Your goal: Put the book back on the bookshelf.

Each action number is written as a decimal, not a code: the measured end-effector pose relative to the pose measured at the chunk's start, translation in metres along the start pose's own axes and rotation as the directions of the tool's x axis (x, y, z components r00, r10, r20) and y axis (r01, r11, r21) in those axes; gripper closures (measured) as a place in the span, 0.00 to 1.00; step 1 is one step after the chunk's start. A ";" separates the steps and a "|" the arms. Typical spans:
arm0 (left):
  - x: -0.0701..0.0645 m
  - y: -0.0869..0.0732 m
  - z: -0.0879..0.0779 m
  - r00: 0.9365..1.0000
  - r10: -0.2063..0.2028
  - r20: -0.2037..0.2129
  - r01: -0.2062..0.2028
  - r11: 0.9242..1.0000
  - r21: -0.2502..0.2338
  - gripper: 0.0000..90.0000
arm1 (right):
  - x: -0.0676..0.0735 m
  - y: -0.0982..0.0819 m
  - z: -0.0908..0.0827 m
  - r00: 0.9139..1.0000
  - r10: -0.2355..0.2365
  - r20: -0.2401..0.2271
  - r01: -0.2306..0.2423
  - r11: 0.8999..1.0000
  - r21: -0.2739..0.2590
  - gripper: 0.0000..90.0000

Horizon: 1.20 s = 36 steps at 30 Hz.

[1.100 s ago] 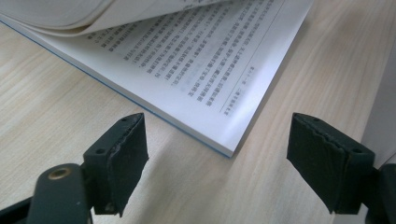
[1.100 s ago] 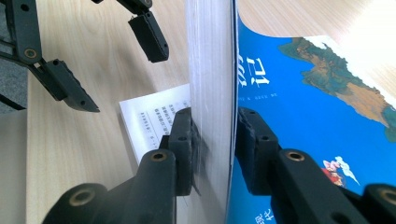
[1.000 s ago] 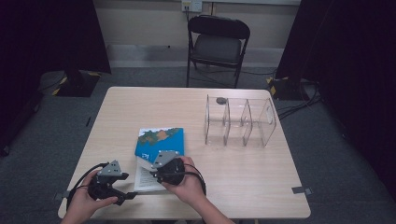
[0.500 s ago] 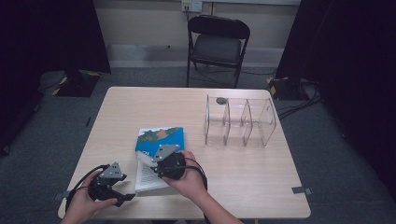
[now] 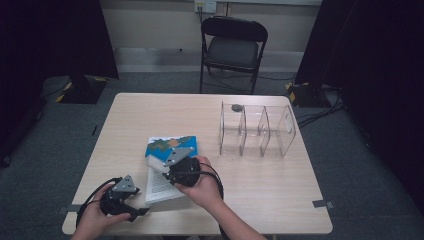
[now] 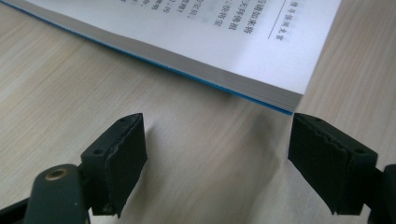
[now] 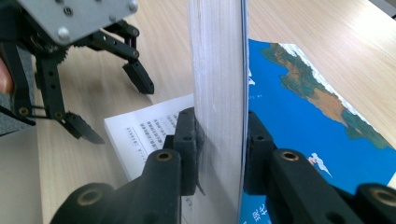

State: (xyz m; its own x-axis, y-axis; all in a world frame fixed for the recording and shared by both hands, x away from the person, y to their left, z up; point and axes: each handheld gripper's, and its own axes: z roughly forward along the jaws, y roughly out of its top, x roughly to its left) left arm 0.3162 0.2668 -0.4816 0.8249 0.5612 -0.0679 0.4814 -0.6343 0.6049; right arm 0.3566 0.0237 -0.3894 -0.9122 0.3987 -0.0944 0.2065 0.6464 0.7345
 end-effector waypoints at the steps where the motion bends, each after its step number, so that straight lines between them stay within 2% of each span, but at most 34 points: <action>1: -0.001 0.000 0.001 1.000 -0.009 0.004 0.009 1.000 -0.005 0.21 | 0.000 0.000 0.000 1.000 0.000 0.000 0.000 1.000 0.000 0.81; 5: -0.003 0.004 0.006 1.000 0.011 -0.006 -0.011 1.000 -0.007 0.22 | 0.001 0.003 -0.003 1.000 0.010 -0.001 -0.010 1.000 -0.009 0.81; 6: -0.004 0.004 0.007 1.000 0.001 -0.020 -0.001 1.000 -0.026 0.23 | 0.001 0.005 -0.006 1.000 0.011 -0.006 -0.011 1.000 -0.009 0.81; 7: -0.004 0.006 0.006 1.000 0.007 -0.019 -0.007 1.000 -0.023 0.23 | 0.001 0.005 -0.006 1.000 0.011 -0.006 -0.011 1.000 -0.009 0.81; 9: -0.004 0.008 0.005 1.000 -0.002 -0.021 0.001 0.999 -0.047 0.22 | 0.002 0.006 -0.007 1.000 0.007 0.000 -0.007 1.000 -0.007 0.81; 12: -0.006 0.009 0.004 0.999 0.008 -0.036 -0.011 0.998 -0.062 0.21 | 0.002 0.006 -0.008 1.000 0.009 -0.003 -0.009 1.000 -0.012 0.81; 14: -0.006 0.011 0.004 0.999 0.016 -0.040 -0.019 0.998 -0.058 0.21 | 0.002 0.006 -0.008 1.000 0.010 -0.002 -0.010 1.000 -0.011 0.81; 17: -0.006 0.010 0.007 1.000 0.014 -0.023 -0.015 0.999 -0.041 0.21 | 0.001 0.008 -0.009 1.000 0.017 0.000 -0.017 1.000 -0.014 0.81; 21: -0.006 0.010 0.008 1.000 0.009 -0.019 -0.009 0.999 -0.046 0.21 | -0.001 0.010 -0.011 1.000 0.023 0.000 -0.023 1.000 -0.009 0.81; 23: -0.005 0.009 0.006 1.000 0.019 -0.023 -0.020 0.999 -0.044 0.23 | -0.001 0.010 -0.011 1.000 0.025 -0.002 -0.025 1.000 -0.016 0.81; 26: -0.004 0.007 0.004 1.000 0.005 -0.010 -0.005 0.999 -0.045 0.22 | -0.002 0.009 -0.012 1.000 0.025 -0.001 -0.025 1.000 -0.017 0.81; 28: -0.004 0.006 0.004 1.000 0.010 -0.005 -0.011 1.000 -0.021 0.22 | -0.002 0.009 -0.011 1.000 0.022 -0.002 -0.022 1.000 -0.014 0.81; 31: -0.004 0.004 0.005 1.000 0.009 0.000 -0.009 1.000 -0.014 0.22 | -0.002 0.010 -0.012 0.999 0.033 0.000 -0.033 0.999 -0.014 0.81; 33: -0.004 0.004 0.005 1.000 0.019 -0.011 -0.019 1.000 -0.008 0.22 | -0.003 0.011 -0.012 0.999 0.034 -0.003 -0.034 0.999 -0.015 0.81; 36: -0.004 0.004 0.006 1.000 0.000 -0.025 0.000 1.000 0.004 0.23 | -0.005 0.012 -0.013 0.999 0.050 -0.001 -0.050 0.999 -0.021 0.81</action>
State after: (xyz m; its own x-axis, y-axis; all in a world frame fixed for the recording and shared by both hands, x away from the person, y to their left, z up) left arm 0.3169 0.2592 -0.4839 0.8173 0.5742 -0.0475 0.4821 -0.6364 0.6021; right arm 0.3591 0.0209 -0.3708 -0.9012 0.4297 -0.0568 0.2444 0.6121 0.7520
